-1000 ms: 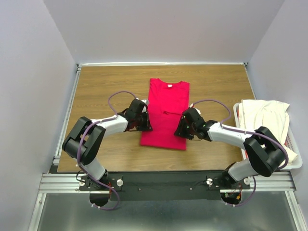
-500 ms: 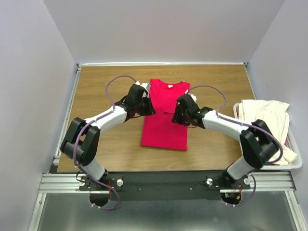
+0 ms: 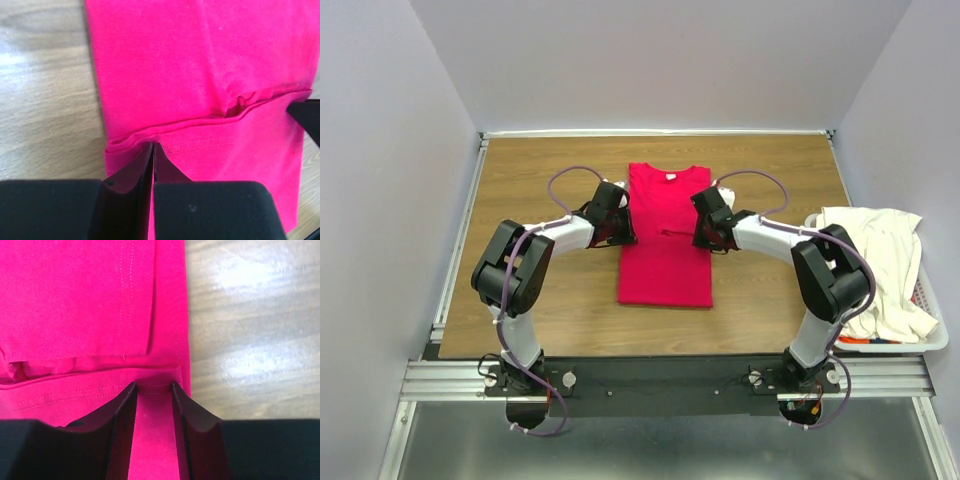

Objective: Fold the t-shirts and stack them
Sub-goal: Fold the tshirt

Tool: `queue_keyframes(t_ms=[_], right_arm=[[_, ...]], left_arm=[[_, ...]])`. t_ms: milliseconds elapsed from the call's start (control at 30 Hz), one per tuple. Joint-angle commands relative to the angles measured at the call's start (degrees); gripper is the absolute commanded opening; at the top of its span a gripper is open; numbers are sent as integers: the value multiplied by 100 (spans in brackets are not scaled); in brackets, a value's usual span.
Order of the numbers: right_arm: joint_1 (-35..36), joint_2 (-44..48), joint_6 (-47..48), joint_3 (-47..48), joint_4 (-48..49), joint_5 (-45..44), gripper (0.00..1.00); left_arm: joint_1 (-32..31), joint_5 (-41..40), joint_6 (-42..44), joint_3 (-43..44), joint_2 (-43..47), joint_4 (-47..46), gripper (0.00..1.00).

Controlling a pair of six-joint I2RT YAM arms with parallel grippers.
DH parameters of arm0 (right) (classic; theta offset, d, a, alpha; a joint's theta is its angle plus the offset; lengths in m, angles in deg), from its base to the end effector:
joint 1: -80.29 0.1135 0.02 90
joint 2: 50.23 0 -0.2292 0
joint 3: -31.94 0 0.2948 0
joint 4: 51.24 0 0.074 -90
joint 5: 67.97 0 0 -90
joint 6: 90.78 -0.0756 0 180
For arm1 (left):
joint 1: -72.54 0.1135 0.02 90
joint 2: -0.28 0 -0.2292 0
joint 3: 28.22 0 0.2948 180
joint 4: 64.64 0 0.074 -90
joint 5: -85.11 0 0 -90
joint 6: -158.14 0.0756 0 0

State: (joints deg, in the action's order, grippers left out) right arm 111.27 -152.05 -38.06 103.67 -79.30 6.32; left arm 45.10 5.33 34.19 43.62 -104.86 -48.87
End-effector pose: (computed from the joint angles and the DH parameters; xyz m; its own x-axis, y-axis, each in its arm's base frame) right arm 0.3530 0.1881 0.0654 -0.8054 0.1966 -0.5592 0.1443 0.9801 0.1366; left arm 0.3697 -0.2071 0.0608 -0.8671 -0.1691 -0.4686 0.0873 0.8745 -0.4771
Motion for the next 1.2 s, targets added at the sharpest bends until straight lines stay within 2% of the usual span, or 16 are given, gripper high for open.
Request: queue_keyframes(t_ms=[0,300,800,900,1000,1067,1167], right_arm=[[-22,-461,194,-40,-117,-152,40],[-31,-743,326,338,-100,50,39],[-338,-462,511,549,-109,515,39],[-426,-120,511,497,-117,691,41],[-523,320,458,357,-196,911,50],[-541,670,423,242,-336,1095,51],[-541,1066,318,-144,-477,1350,51]], left_arm=[[11,-187,-199,-191,-147,-210,10],[265,-345,-305,-209,-112,-157,10],[477,-205,-94,142,-24,-25,10],[477,-126,29,318,178,106,19],[485,-20,108,310,616,220,30],[485,6,143,231,819,326,35],[477,217,135,-207,1258,361,36]])
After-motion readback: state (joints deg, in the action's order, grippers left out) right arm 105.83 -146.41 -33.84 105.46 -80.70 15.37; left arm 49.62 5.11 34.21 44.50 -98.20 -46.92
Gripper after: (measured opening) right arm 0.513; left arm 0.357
